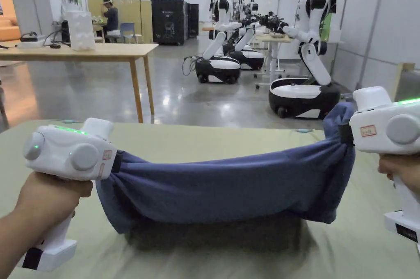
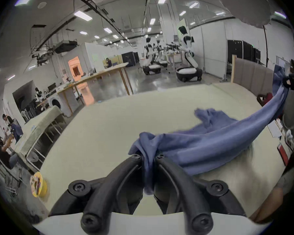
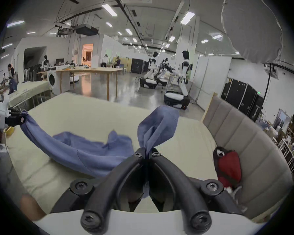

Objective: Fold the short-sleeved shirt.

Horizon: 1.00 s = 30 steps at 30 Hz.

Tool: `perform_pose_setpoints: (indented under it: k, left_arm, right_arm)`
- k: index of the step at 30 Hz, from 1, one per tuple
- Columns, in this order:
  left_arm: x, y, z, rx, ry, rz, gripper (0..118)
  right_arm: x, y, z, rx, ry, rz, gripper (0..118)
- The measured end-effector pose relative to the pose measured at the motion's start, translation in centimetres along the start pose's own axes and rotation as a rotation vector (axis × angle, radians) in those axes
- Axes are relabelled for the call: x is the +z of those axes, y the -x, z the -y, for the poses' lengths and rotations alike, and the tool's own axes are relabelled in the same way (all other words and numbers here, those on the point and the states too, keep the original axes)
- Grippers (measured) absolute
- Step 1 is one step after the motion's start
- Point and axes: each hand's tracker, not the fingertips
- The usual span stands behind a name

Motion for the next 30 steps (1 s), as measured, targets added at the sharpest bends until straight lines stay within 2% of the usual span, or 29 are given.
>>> perform_pose_setpoints:
  k: [3, 13, 19, 25, 26, 27, 28, 29, 30]
  left_arm:
    - [0.4, -1.2, 4.0, 0.019, 0.073, 0.025, 7]
    - [4.0, -3.1, 15.0, -0.005, 0.231, 0.081, 7]
    - [5.8, -4.1, 19.6, -0.044, 0.300, 0.107, 7]
    - [4.8, -4.6, 22.1, -0.025, 0.335, 0.112, 7]
    - [4.6, -4.7, 22.4, -0.034, 0.340, 0.114, 12]
    - [4.5, -4.7, 22.6, -0.034, 0.340, 0.115, 37]
    - [4.5, -4.7, 22.7, -0.032, 0.340, 0.111, 37]
    - [4.2, -4.4, 22.6, -0.019, 0.343, 0.103, 49]
    - [4.1, -4.1, 22.4, 0.017, 0.346, 0.104, 76]
  right_arm:
    - [0.3, 0.0, 3.7, -0.028, 0.063, -0.012, 4]
    - [4.0, -0.2, 13.7, -0.047, 0.230, -0.057, 4]
    - [5.3, 0.5, 18.9, 0.000, 0.357, -0.084, 4]
    - [4.7, 1.7, 22.9, 0.005, 0.463, -0.112, 4]
    - [4.6, 2.0, 23.3, 0.016, 0.482, -0.116, 6]
    - [4.3, 2.3, 23.6, 0.022, 0.485, -0.116, 16]
    - [4.2, 2.4, 23.7, 0.023, 0.491, -0.116, 16]
    - [4.2, 2.4, 23.6, 0.015, 0.490, -0.119, 21]
    - [4.2, 2.3, 23.2, -0.001, 0.482, -0.121, 37]
